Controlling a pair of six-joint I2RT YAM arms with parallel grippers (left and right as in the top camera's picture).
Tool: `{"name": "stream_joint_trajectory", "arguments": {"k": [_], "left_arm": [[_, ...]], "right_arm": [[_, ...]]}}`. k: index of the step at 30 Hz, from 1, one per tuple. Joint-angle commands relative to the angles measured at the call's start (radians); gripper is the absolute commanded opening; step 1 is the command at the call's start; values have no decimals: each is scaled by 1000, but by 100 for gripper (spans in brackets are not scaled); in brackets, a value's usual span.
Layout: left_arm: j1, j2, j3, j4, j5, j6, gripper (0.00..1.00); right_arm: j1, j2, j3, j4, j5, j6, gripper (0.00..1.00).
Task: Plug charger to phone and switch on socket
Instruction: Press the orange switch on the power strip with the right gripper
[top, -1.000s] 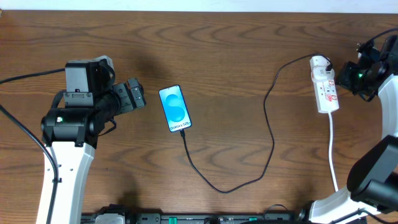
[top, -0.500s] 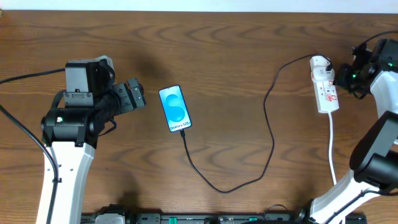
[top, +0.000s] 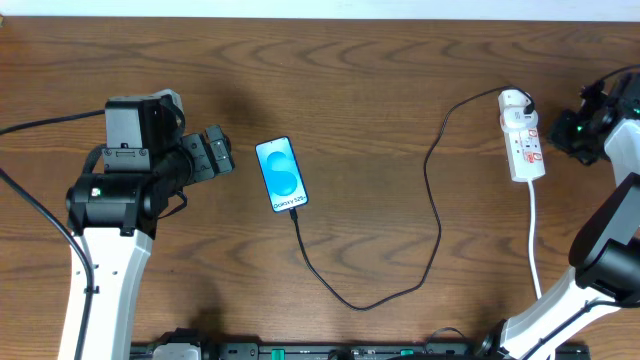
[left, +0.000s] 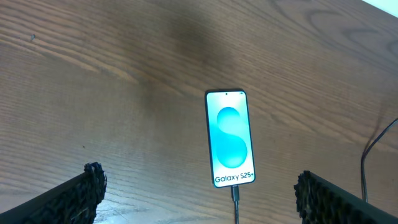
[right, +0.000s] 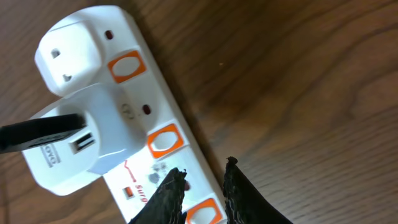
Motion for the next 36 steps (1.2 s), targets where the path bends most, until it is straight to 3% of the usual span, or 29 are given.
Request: {"name": "stream_joint_trajectory", "arguments": {"k": [1, 20, 24, 36], "left_arm": [[4, -5, 3, -3, -13, 2, 99], [4, -4, 3, -3, -13, 2, 99], [4, -4, 3, -3, -13, 2, 99], [4, -4, 3, -3, -13, 2, 99]], "right_arm": [[-8, 6, 17, 3, 2, 6, 21], [-5, 71, 14, 55, -6, -53, 33], [2, 89, 14, 77, -57, -129, 38], [10, 95, 14, 96, -58, -129, 40]]}}
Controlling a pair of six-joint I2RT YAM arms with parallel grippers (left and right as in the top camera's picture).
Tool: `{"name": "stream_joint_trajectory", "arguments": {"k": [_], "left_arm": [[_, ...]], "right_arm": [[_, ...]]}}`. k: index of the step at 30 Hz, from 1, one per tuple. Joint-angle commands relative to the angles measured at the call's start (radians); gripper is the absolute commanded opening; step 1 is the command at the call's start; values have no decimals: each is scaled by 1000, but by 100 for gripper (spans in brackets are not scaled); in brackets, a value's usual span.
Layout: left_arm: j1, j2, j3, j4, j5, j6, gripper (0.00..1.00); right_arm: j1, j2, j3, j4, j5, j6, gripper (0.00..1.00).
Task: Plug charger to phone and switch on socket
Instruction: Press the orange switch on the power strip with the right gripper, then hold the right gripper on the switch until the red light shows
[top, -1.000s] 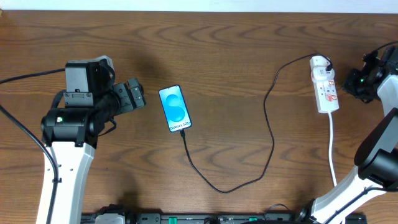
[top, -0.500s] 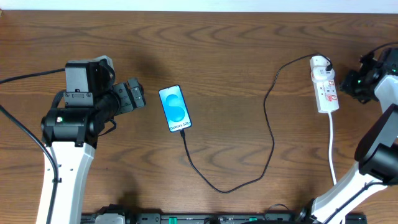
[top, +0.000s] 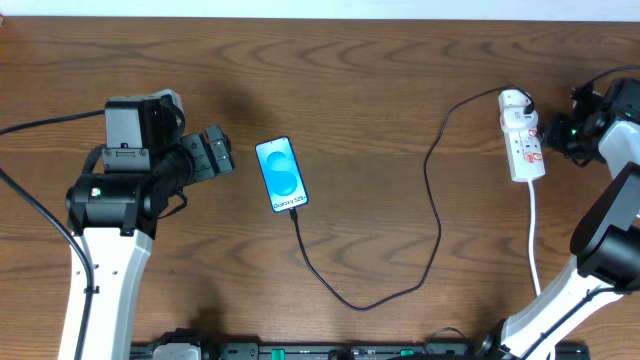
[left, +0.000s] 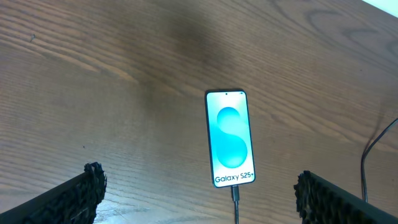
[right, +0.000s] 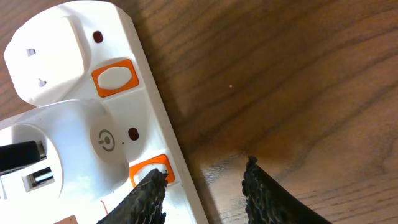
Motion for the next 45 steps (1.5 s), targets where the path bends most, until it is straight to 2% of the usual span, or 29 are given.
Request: {"name": "stream_joint_trajectory", "arguments": {"k": [1, 19, 45], "left_arm": [[4, -5, 3, -3, -13, 2, 99], [4, -4, 3, -3, -13, 2, 99], [4, -4, 3, -3, -13, 2, 99]], "right_arm": [[15, 17, 14, 3, -14, -19, 40], [43, 30, 14, 10, -5, 12, 43], [74, 56, 1, -48, -15, 56, 44]]}}
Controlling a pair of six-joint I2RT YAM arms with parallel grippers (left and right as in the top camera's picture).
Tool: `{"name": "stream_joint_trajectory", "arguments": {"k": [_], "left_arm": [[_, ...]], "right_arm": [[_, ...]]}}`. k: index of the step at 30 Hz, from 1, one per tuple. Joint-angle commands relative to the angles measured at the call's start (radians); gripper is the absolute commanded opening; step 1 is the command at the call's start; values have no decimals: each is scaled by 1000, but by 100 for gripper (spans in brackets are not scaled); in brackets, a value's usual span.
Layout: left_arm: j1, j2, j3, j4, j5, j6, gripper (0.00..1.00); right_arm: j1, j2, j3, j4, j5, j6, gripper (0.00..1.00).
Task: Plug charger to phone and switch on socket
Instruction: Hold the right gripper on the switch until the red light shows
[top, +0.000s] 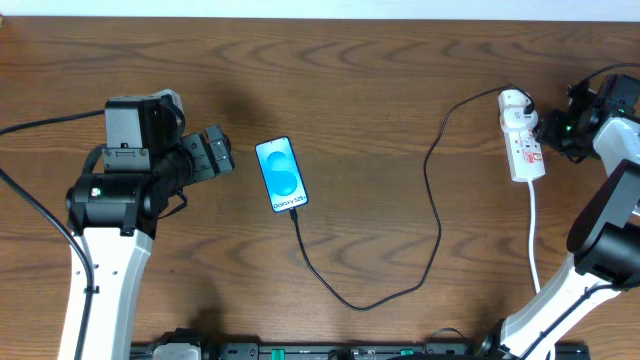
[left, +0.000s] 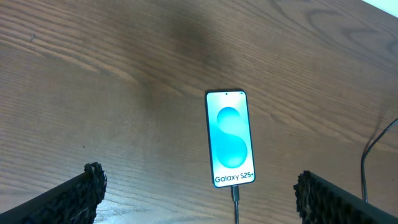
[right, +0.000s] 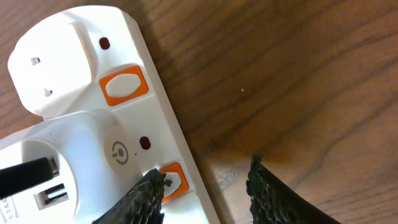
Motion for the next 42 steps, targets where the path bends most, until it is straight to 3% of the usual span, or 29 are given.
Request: {"name": "stream_joint_trajectory", "arguments": {"k": [1, 20, 42], "left_arm": [[4, -5, 3, -3, -13, 2, 99], [4, -4, 3, -3, -13, 2, 99], [4, -4, 3, -3, -13, 2, 99]], "right_arm": [[49, 43, -15, -37, -39, 6, 44], [100, 100, -15, -47, -94, 73, 46], [104, 100, -15, -173, -157, 160, 54]]}}
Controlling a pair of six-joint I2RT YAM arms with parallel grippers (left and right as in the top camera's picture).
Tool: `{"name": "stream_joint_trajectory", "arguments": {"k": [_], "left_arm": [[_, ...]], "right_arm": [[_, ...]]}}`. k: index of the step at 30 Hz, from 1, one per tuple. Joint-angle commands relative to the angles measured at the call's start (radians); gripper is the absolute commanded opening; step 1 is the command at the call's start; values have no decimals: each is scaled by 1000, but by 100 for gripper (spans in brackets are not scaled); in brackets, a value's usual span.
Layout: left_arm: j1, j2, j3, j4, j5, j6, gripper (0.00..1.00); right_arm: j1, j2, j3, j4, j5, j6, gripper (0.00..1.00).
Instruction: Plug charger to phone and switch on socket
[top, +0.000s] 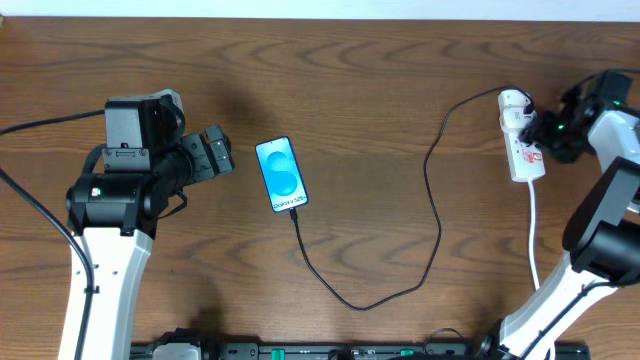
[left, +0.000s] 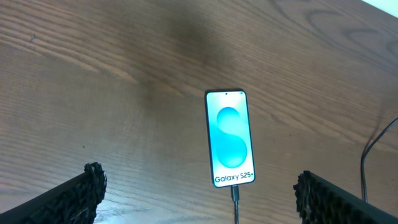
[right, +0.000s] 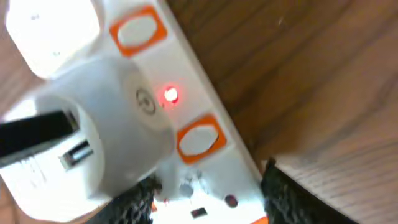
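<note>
The phone lies screen up and lit at table centre, also in the left wrist view. A black charger cable is plugged into its bottom end and runs to the white charger in the white power strip. Next to the charger a red light glows above an orange switch. My right gripper is open, its fingers straddling the strip just below that switch. My left gripper hangs open, left of the phone and short of it.
A second orange switch sits beside an empty socket at the strip's far end. The strip's white lead runs toward the front edge at the right. Both arm bases stand at the front corners.
The red light beside the charger was dark and now glows. My right gripper's fingers stand slightly wider and farther along the strip. The left arm, the phone and the cable have not moved.
First my right gripper's fingers were nearly together over the strip, with the cable in the phone. Then they were wider apart by the orange switch next to the charger, one tip on it. Now the indicator glows red. The left gripper stayed open throughout.
</note>
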Motion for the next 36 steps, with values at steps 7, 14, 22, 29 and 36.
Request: {"name": "stream_joint_trajectory", "arguments": {"k": [7, 14, 22, 29, 36], "left_arm": [[4, -4, 3, -3, -13, 2, 99], [4, -4, 3, -3, -13, 2, 99], [4, -4, 3, -3, -13, 2, 99], [4, -4, 3, -3, -13, 2, 99], [4, -4, 3, -3, -13, 2, 99]], "right_arm": [[63, 86, -53, 6, -41, 60, 63], [35, 57, -5, -2, 66, 58, 66], [-20, -78, 42, -14, 127, -42, 64], [-29, -270, 43, -85, 123, -93, 63], [22, -453, 43, -179, -66, -128, 61]]}}
